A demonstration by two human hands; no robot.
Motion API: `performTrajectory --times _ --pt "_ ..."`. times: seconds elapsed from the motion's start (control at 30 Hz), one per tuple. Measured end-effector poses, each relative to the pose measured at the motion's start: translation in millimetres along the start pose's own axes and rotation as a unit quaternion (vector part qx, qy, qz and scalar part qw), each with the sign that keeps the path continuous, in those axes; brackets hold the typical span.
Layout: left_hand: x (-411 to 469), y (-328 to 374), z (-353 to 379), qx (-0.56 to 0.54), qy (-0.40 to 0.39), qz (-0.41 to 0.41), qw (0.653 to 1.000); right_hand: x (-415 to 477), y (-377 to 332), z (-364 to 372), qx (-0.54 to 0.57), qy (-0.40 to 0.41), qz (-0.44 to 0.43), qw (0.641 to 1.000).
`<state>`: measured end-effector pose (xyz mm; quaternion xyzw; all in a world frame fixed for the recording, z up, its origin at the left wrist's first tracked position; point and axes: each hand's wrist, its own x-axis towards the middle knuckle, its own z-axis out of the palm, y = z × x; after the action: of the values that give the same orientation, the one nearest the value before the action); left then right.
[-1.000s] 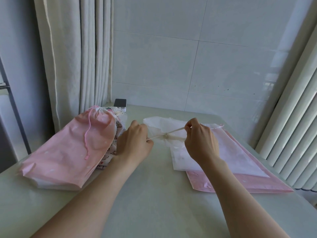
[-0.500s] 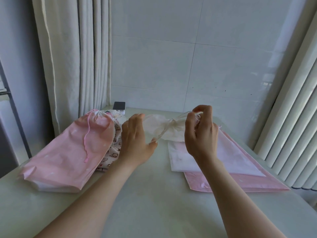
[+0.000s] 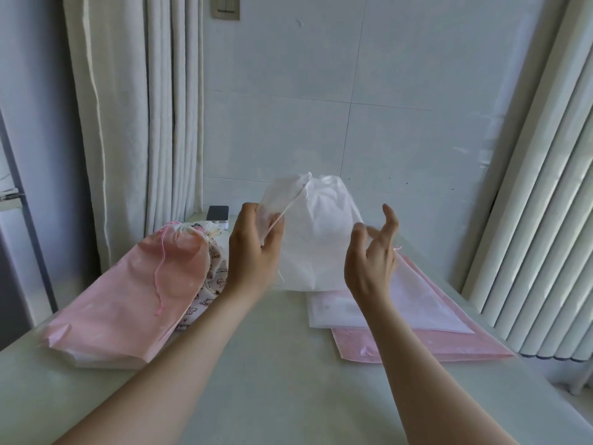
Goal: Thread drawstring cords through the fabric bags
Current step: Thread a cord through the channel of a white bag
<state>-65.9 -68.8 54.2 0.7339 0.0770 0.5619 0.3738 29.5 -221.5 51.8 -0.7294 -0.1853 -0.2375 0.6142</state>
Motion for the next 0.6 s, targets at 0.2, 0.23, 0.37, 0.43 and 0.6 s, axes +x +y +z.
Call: performTrajectory --times 0.2,0.23,0.37,0.43,0.6 --pt "15 28 -16 0.005 0.034 -0.002 0.999 3 -22 -5 0.046 0.022 0.036 0.998" --pt "20 35 -20 0.006 0.034 -0.004 0.999 3 -28 -7 0.066 0.034 0.034 0.997" --pt "38 58 -36 0.046 0.053 -0.031 0.997 -2 -51 -10 0.076 0.066 -0.007 0.995" --pt "43 70 -46 0.092 0.072 -0.05 0.992 -6 -62 -7 0.055 0.06 -0.014 0.997" --pt "53 81 -78 0.207 0.112 -0.109 0.966 -14 -77 13 -0.079 -0.033 -0.031 0.996"
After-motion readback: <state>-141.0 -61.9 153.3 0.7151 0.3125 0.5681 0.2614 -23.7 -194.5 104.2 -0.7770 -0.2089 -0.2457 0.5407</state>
